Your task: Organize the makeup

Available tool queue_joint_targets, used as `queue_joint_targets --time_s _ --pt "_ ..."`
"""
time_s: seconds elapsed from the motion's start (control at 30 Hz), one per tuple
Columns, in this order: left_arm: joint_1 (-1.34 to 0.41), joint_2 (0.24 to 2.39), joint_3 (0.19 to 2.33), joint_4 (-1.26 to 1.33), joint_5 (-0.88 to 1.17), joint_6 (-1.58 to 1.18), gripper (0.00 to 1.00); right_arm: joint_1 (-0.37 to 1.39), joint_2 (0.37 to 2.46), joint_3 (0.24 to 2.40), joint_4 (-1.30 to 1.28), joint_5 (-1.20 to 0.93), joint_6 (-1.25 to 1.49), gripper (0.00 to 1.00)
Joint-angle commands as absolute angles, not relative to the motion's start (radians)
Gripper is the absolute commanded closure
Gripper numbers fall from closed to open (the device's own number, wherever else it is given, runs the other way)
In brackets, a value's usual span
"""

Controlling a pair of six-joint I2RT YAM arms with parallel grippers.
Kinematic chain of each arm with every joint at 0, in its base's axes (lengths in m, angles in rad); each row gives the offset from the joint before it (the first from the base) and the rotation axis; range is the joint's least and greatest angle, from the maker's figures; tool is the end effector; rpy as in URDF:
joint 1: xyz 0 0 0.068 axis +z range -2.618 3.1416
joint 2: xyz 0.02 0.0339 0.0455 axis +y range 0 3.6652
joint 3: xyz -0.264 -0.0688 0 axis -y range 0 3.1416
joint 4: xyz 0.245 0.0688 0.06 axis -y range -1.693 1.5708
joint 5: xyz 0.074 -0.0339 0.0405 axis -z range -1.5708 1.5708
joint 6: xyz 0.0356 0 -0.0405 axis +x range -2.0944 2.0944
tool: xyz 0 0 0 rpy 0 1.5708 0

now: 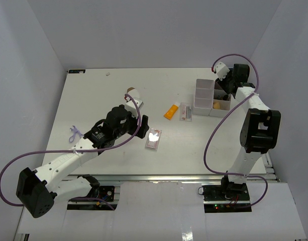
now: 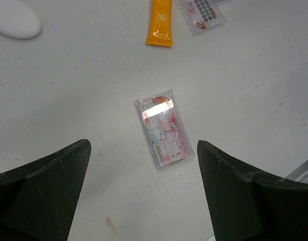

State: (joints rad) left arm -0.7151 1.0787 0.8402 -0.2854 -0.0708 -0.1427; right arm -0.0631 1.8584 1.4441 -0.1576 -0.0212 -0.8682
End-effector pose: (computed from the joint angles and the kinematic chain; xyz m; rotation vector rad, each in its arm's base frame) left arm 0.1846 -0.1570 0.2918 0.5579 2.0497 -0.4414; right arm 0.4346 -0.0267 0.2636 -0.8688 2.0082 -0.5153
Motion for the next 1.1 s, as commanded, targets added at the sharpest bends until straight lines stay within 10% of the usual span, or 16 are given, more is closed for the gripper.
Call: queue_joint_targets --time_s 0.0,0.4,0.73,1.07 --pt "-0.712 1.078 0.838 -0.284 -0.066 -0.138 0.02 -0.069 1.86 1.486 -0.155 -0.018 -0.866 0.51" --pt "-0.712 1.083 0.834 -0.282 -0.046 -0.135 0.02 -0.069 1.761 1.489 -0.209 -0.097 -0.787 0.44" --pt "-0.709 1.129 0.826 -0.276 0.091 -0.125 0.02 -0.068 1.359 1.235 -0.414 -0.699 -0.55 0.37" --pt "-0.71 1.339 0.864 -0.323 0.097 -0.174 0.02 -0.035 1.102 0.826 -0.314 -1.028 -0.344 0.08"
